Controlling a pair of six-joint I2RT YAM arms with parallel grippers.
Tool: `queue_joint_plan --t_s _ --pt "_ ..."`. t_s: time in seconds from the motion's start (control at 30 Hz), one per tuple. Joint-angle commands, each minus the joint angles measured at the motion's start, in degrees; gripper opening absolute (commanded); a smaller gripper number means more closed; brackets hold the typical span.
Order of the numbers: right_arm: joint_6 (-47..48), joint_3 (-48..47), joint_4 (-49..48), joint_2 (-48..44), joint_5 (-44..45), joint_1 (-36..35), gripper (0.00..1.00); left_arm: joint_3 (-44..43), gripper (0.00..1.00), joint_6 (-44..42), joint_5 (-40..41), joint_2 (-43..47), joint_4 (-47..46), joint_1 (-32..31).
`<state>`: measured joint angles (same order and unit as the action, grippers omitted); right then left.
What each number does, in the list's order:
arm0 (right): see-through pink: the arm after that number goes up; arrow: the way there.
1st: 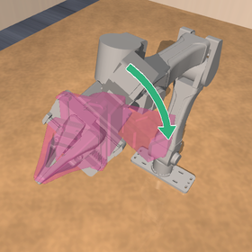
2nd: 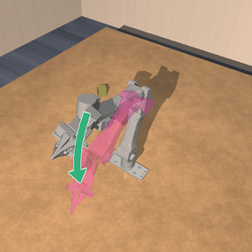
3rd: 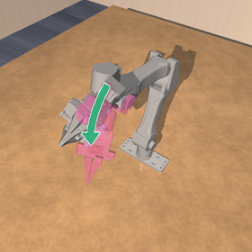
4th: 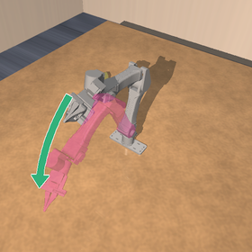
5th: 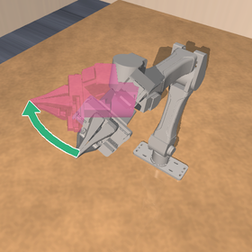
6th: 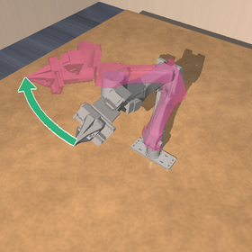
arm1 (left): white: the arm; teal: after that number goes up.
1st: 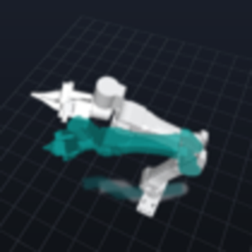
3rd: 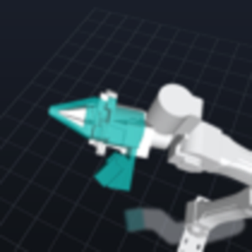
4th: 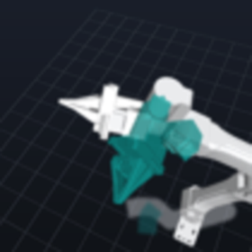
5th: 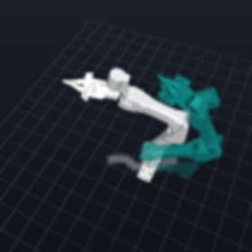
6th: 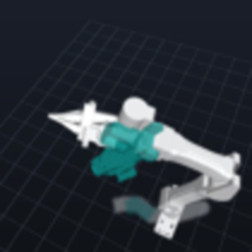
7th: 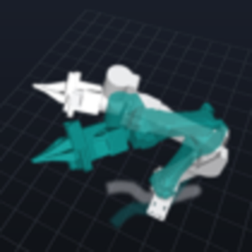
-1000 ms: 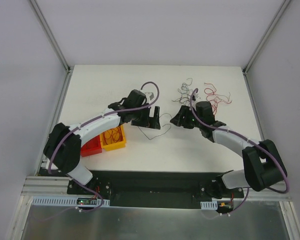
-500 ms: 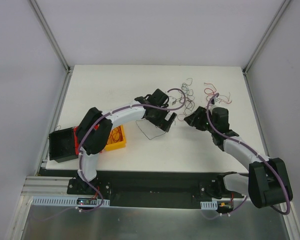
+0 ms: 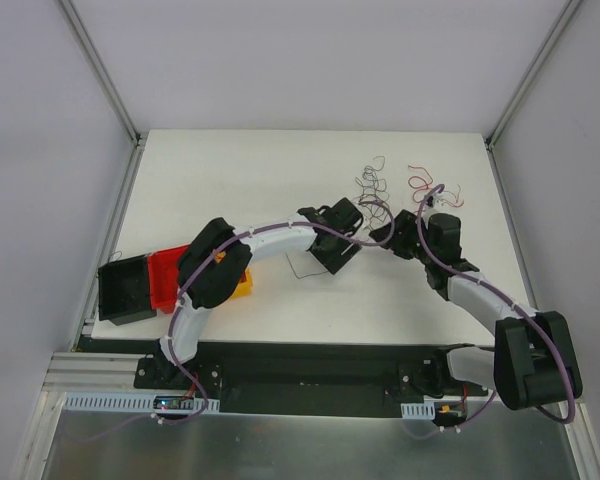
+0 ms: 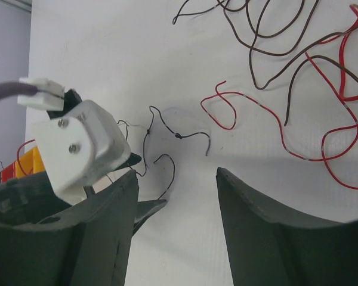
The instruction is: Untangle the cables
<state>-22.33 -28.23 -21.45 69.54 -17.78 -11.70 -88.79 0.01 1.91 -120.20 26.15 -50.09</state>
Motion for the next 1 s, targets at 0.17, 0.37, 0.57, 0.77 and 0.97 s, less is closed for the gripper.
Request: queue_joint_plan --t_s 0.17,0.37,0.57,0.77,0.97 --pt "-2.28 0.72 -5.18 2.27 -3.31 1.51 0.57 -0.95 0.14 -2.82 13.82 -0.22 0.39 -4.76" --pt "-2.46 1.16 -5.18 1.39 -3.31 2.30 0.57 4.93 0.00 -1.51 13.65 9.70 -0.22 -4.85" --pt "-2.55 1.60 -5.27 1.04 -2.96 2.83 0.57 15.30 0.00 1.99 15.57 25.78 0.12 -4.76" --pt "-2.90 1.25 -5.62 2.71 -3.57 2.92 0.57 21.82 0.00 8.85 15.50 45.64 4.42 -0.29" --pt "-3.42 0.98 -6.32 4.20 -4.45 2.92 0.57 20.95 0.00 19.48 9.69 61.39 13.73 22.27"
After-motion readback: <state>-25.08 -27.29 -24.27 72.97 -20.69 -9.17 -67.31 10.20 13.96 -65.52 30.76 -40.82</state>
